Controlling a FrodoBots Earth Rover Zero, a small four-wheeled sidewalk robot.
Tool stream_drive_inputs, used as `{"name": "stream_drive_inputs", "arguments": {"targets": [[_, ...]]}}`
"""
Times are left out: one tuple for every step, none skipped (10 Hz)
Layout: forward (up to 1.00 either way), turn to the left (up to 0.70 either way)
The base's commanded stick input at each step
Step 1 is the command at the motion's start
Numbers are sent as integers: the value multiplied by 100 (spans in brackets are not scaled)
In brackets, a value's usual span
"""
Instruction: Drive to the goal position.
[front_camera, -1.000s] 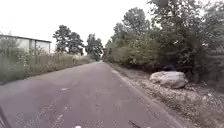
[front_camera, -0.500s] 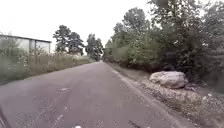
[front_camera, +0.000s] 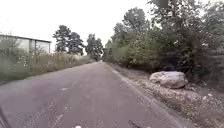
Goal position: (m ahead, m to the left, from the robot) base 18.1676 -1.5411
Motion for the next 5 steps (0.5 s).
{"name": "stream_drive_inputs", "arguments": {"targets": [[7, 0], [7, 0], [7, 0], [7, 0], [7, 0]]}}
